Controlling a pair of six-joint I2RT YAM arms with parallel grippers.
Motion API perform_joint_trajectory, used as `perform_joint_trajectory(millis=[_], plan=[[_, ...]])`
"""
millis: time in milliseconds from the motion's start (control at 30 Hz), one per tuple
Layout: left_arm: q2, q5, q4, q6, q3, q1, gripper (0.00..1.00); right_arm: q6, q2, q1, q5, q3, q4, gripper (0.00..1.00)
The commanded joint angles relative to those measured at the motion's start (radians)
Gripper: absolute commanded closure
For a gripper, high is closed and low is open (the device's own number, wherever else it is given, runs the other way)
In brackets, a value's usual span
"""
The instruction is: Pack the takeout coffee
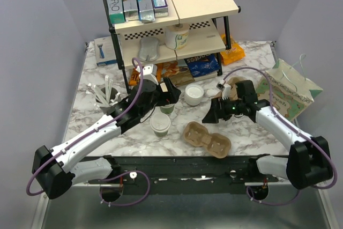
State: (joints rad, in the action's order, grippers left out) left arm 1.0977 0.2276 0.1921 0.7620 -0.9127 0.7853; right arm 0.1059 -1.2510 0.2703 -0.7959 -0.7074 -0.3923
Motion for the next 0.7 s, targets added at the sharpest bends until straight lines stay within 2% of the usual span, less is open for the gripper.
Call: perform_joint_trajectory(millis=[0,33,67,100,133,167,200,300,400,433,467,567,667], plan=[[-0.041,-0.013,0.020,-0.026,-0.020,-0.008,0.01,0.098,0.145,0.020,0.263,-0.055,-0.063,0.00],[-0.047,-0.008,0.024,-0.030,-0.018,-0.008,0.01,0.127,0.192,0.038,0.341,-0.088,-0.094,0.00],[-0.059,-0.004,0.026,-0.030,-0.015,-0.009,0.01,0.162,0.200,0.097,0.524,-0.116,-0.144,0.00],[-0.067,0.006,0.035,-0.032,-0.014,-0.011,0.01,0.222,0.200,0.146,0.619,-0.142,-0.260,0.00],[-0.073,0.012,0.041,-0.035,-0.011,-0.011,0.01,0.265,0.197,0.211,0.721,-0.167,-0.310,0.00],[-0.084,0.019,0.047,-0.036,-0.009,-0.011,0.01,0.325,0.188,0.339,0.915,-0.193,-0.357,0.00],[-0.093,0.022,0.058,-0.036,-0.008,-0.012,0.01,0.465,0.185,0.386,0.970,-0.193,-0.415,0.00],[-0.128,0.033,0.076,-0.035,0.005,-0.012,0.01,0.693,0.177,0.496,1.046,-0.132,-0.403,0.00],[-0.168,0.052,0.099,-0.038,0.017,-0.012,0.01,0.808,0.139,0.561,1.125,-0.104,-0.398,0.00],[-0.179,0.059,0.110,-0.039,0.018,-0.012,0.01,0.843,0.130,0.563,1.170,-0.110,-0.414,0.00],[-0.196,0.076,0.119,-0.039,0.020,-0.012,0.01,0.868,0.125,0.560,1.280,-0.116,-0.425,0.00],[-0.229,0.084,0.136,-0.033,0.031,-0.012,0.01,0.914,0.113,0.543,1.373,-0.147,-0.416,0.00],[-0.266,0.096,0.159,-0.024,0.043,-0.012,0.01,0.784,0.087,0.480,1.354,-0.178,-0.334,0.00]])
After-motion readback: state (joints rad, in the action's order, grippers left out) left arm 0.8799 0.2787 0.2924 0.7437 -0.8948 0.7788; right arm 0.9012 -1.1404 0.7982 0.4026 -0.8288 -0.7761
